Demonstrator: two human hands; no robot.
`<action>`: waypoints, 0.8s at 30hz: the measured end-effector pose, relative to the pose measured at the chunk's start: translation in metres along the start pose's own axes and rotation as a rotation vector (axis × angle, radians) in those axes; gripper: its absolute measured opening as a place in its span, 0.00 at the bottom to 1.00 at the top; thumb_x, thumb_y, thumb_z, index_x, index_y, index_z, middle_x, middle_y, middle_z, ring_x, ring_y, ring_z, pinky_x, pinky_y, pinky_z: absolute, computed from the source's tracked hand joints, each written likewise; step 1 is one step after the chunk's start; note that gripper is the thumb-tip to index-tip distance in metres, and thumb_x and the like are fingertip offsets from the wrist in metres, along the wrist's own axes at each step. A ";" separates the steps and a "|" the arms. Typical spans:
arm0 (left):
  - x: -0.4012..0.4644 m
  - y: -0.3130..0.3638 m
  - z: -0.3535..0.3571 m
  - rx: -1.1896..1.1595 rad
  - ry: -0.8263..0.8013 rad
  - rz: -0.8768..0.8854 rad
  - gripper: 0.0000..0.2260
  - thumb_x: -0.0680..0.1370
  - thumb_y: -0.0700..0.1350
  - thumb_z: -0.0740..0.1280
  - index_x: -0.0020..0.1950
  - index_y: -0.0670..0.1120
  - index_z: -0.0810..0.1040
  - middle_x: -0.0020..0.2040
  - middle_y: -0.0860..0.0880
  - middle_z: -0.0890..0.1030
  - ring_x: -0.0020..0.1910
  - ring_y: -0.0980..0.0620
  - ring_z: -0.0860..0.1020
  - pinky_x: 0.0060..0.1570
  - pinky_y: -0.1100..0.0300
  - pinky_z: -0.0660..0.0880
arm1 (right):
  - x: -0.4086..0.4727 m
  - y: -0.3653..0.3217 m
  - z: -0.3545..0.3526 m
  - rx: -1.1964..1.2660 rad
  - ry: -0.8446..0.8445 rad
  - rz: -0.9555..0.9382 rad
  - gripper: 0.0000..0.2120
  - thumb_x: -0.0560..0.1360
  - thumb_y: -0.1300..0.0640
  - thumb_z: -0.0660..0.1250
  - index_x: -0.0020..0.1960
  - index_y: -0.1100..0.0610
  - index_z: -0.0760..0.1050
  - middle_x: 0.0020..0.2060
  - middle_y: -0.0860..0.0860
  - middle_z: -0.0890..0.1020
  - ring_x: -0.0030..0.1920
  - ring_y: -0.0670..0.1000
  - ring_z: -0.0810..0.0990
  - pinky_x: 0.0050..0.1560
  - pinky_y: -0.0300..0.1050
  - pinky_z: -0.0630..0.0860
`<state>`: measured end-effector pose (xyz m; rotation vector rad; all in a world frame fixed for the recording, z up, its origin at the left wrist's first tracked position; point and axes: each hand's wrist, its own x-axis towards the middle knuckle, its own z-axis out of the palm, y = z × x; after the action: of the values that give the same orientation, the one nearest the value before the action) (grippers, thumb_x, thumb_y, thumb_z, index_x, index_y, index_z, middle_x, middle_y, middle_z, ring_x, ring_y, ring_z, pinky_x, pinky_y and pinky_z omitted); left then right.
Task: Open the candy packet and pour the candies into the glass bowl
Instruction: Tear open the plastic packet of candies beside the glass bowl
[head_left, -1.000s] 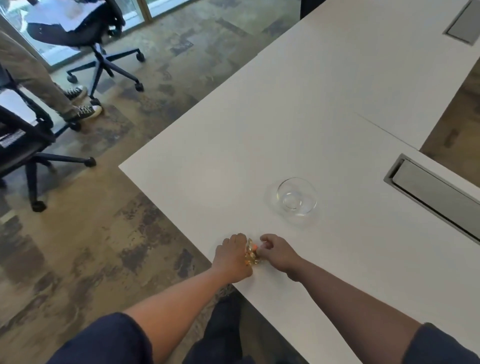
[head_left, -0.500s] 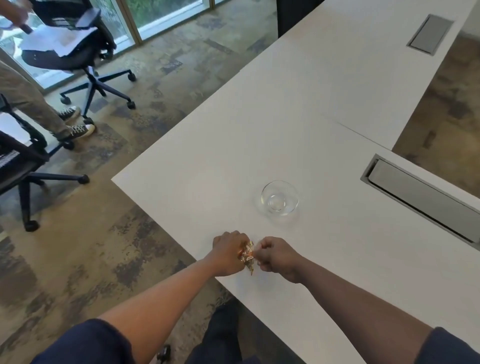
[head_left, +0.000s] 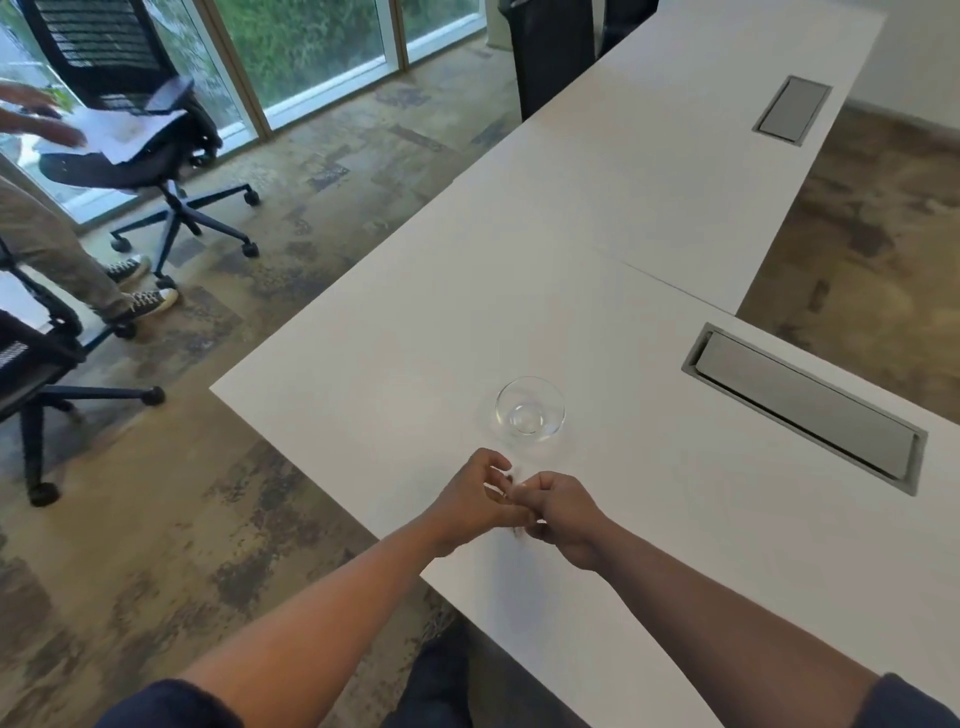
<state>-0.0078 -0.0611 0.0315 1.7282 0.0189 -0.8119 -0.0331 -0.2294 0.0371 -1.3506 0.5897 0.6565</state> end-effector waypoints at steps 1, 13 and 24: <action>0.000 0.000 0.002 0.007 0.013 0.011 0.28 0.66 0.39 0.82 0.60 0.48 0.72 0.49 0.47 0.79 0.35 0.58 0.82 0.39 0.66 0.80 | -0.002 0.000 -0.001 0.009 -0.002 0.000 0.12 0.77 0.58 0.75 0.39 0.57 0.74 0.42 0.61 0.80 0.43 0.58 0.77 0.39 0.44 0.74; 0.000 0.005 0.001 -0.106 0.024 -0.071 0.06 0.74 0.32 0.73 0.50 0.36 0.84 0.43 0.40 0.87 0.39 0.51 0.85 0.41 0.62 0.81 | -0.007 0.004 -0.013 0.060 -0.029 0.011 0.09 0.81 0.56 0.70 0.43 0.57 0.76 0.40 0.53 0.83 0.39 0.51 0.79 0.44 0.45 0.78; 0.002 0.007 0.008 -0.191 -0.011 -0.097 0.12 0.73 0.38 0.77 0.54 0.38 0.82 0.43 0.46 0.86 0.45 0.49 0.86 0.48 0.57 0.83 | -0.011 0.000 -0.016 0.090 -0.030 0.016 0.07 0.82 0.59 0.67 0.45 0.58 0.75 0.40 0.56 0.81 0.44 0.57 0.81 0.44 0.47 0.78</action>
<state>-0.0074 -0.0709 0.0357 1.5522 0.1687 -0.8626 -0.0405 -0.2466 0.0428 -1.2512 0.5997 0.6552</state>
